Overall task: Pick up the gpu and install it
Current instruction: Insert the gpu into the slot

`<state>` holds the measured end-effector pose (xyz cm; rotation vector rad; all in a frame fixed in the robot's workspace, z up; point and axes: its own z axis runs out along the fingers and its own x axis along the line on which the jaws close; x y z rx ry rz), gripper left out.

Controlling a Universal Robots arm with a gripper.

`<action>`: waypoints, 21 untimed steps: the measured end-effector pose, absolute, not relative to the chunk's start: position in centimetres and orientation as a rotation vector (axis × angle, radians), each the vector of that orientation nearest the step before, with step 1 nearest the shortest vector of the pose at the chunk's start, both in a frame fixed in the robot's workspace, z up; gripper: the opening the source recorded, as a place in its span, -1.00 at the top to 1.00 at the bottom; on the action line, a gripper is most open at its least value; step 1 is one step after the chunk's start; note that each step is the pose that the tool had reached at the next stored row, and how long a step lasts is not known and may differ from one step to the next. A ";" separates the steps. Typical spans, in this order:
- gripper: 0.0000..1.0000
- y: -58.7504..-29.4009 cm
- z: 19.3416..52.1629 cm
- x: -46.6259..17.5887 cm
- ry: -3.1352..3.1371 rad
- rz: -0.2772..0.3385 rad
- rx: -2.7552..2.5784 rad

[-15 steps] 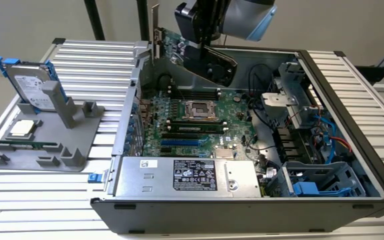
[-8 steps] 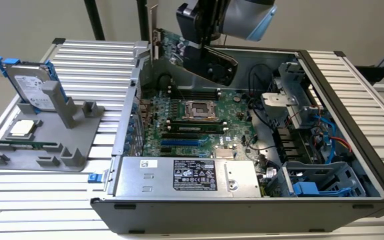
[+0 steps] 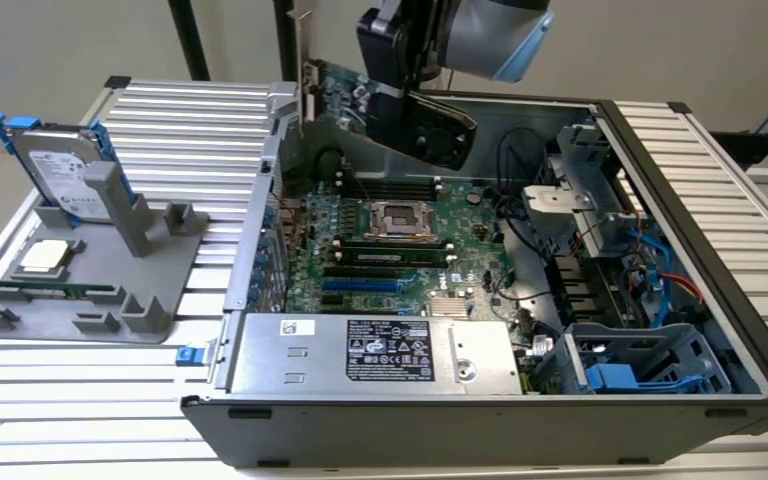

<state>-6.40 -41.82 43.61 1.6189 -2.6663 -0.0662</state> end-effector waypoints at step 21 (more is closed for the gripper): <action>1.00 -41.8 43.6 -6.4 -2.536 -0.063 1.812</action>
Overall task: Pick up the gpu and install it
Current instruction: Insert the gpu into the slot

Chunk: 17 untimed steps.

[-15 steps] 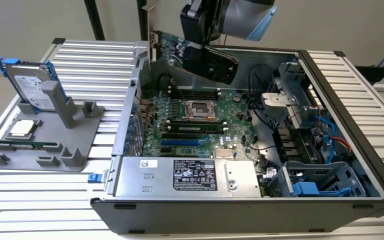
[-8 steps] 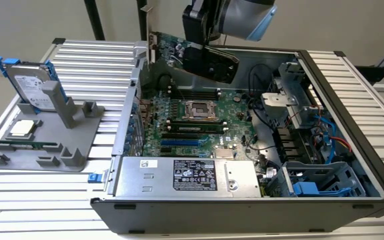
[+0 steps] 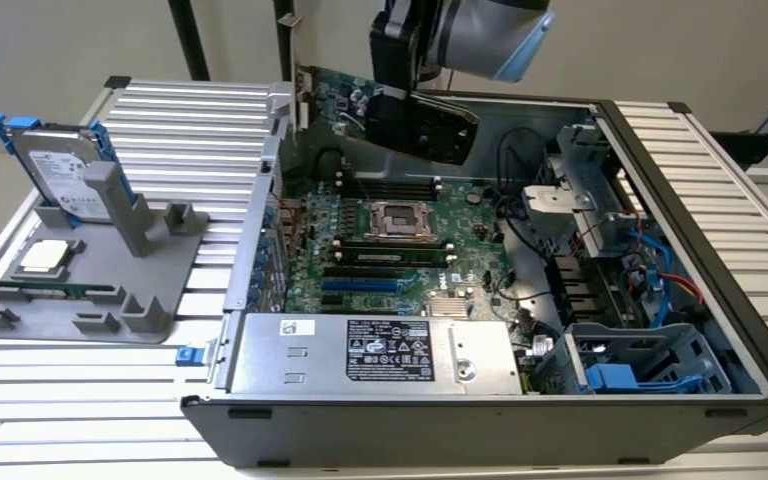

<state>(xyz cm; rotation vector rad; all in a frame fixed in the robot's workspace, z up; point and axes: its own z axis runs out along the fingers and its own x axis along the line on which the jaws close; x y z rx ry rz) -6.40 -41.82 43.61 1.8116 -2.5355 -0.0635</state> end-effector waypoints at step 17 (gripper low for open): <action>1.00 -41.8 43.6 -6.4 -2.421 -0.061 1.958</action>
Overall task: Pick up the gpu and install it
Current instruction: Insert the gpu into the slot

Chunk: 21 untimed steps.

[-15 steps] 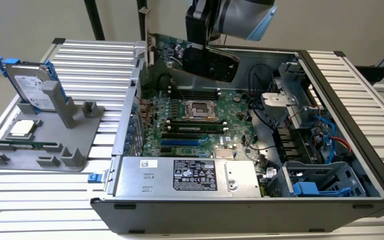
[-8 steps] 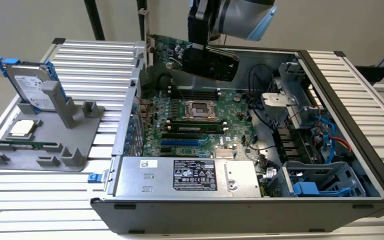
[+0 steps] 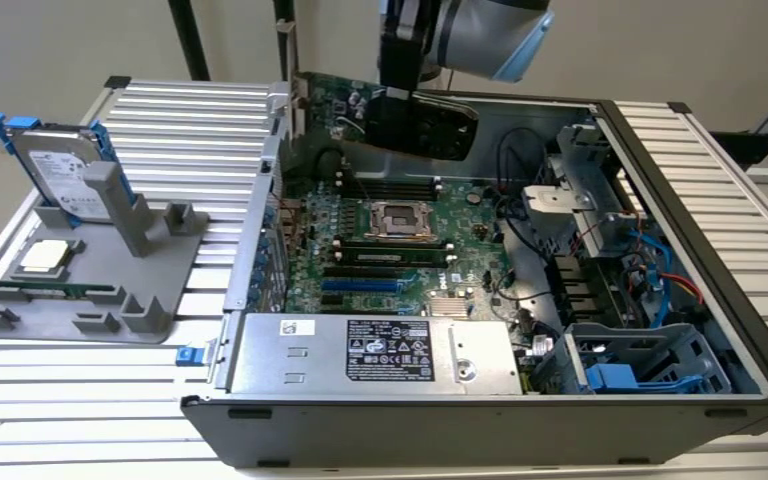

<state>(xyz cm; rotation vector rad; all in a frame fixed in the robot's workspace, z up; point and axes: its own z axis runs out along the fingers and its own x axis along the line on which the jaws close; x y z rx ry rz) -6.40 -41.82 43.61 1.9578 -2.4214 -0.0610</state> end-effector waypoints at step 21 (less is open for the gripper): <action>1.00 -41.8 43.6 -6.4 -2.293 -0.058 2.104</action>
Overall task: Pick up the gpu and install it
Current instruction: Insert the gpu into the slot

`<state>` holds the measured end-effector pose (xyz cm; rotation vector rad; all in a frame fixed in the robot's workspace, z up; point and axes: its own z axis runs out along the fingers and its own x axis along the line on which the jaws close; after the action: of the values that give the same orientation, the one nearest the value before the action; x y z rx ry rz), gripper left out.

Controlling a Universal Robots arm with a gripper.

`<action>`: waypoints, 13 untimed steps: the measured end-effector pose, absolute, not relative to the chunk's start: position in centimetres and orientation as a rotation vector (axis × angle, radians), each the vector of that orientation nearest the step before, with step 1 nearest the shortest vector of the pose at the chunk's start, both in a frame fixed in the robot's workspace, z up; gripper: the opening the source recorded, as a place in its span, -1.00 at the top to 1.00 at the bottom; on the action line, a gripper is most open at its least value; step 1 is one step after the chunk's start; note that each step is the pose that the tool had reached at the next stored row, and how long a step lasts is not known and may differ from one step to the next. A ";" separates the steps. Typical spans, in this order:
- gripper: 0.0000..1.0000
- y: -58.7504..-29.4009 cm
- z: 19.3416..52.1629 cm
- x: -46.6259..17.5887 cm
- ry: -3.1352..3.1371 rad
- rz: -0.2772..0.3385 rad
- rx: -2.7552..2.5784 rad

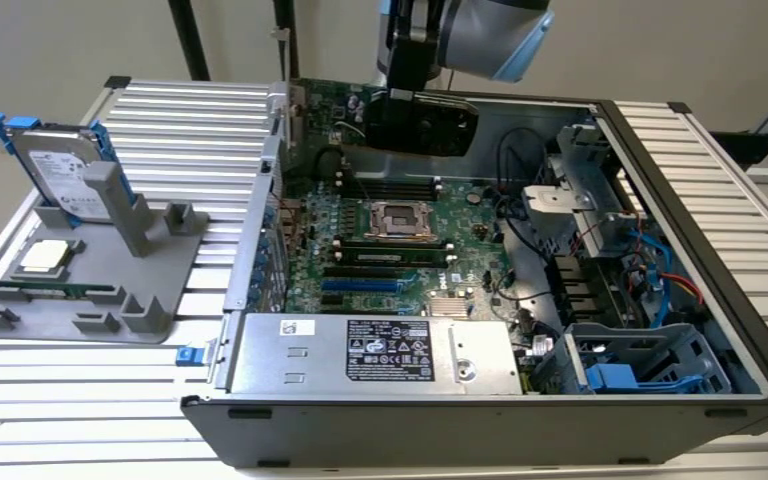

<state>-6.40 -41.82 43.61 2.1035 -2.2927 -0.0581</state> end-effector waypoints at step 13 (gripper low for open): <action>1.00 -41.8 43.4 -6.4 -2.292 -0.056 2.106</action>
<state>-6.39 -41.82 43.37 2.1059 -2.2922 -0.0562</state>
